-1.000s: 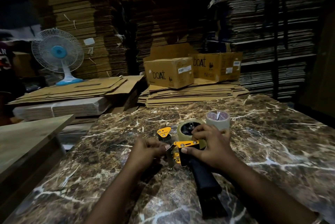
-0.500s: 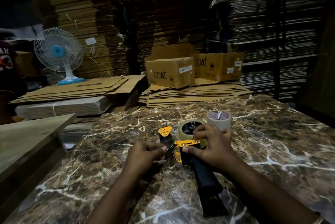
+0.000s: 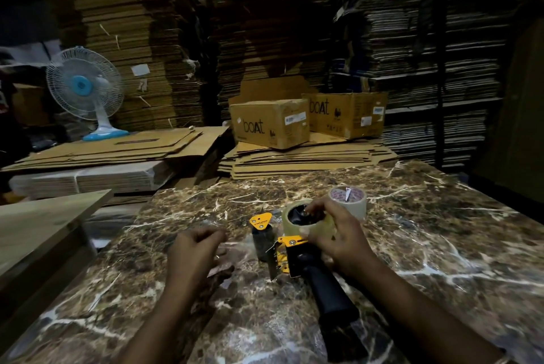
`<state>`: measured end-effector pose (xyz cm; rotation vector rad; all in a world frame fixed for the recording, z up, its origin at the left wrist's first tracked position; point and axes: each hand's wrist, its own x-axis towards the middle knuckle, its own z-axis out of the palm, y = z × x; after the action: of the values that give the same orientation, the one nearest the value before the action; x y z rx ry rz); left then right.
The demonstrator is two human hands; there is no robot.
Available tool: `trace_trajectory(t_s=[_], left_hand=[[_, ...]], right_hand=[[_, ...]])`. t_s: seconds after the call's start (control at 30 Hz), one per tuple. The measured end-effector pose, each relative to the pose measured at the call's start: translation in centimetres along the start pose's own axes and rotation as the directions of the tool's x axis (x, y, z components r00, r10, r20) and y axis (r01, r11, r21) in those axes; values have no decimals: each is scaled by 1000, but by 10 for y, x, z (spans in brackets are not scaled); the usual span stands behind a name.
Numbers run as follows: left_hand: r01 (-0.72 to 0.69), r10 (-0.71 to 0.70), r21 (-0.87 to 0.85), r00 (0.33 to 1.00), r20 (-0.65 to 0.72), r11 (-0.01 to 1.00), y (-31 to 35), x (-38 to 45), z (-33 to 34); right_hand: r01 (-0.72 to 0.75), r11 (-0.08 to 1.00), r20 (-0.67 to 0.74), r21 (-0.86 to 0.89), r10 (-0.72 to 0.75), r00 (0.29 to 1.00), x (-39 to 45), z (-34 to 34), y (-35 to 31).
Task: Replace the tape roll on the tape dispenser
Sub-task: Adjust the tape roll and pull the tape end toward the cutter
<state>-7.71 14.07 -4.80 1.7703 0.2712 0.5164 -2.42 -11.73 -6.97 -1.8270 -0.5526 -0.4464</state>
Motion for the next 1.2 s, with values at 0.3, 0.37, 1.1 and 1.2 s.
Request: trace_trajectory(t_s=[0.3, 0.37, 1.1, 1.2], left_hand=[[-278, 231, 316, 956, 179, 907, 57, 32, 72], [-269, 156, 455, 950, 270, 849, 56, 51, 88], [-2, -400, 484, 561, 725, 875, 42, 110, 119], [-26, -375, 476, 579, 724, 879, 38, 114, 121]], right_hand=[[-459, 888, -258, 13, 447, 857, 22, -7, 28], [-505, 863, -231, 23, 496, 837, 25, -6, 31], [-713, 701, -26, -18, 713, 701, 60, -7, 28], [-725, 687, 19, 49, 725, 689, 59, -7, 27]])
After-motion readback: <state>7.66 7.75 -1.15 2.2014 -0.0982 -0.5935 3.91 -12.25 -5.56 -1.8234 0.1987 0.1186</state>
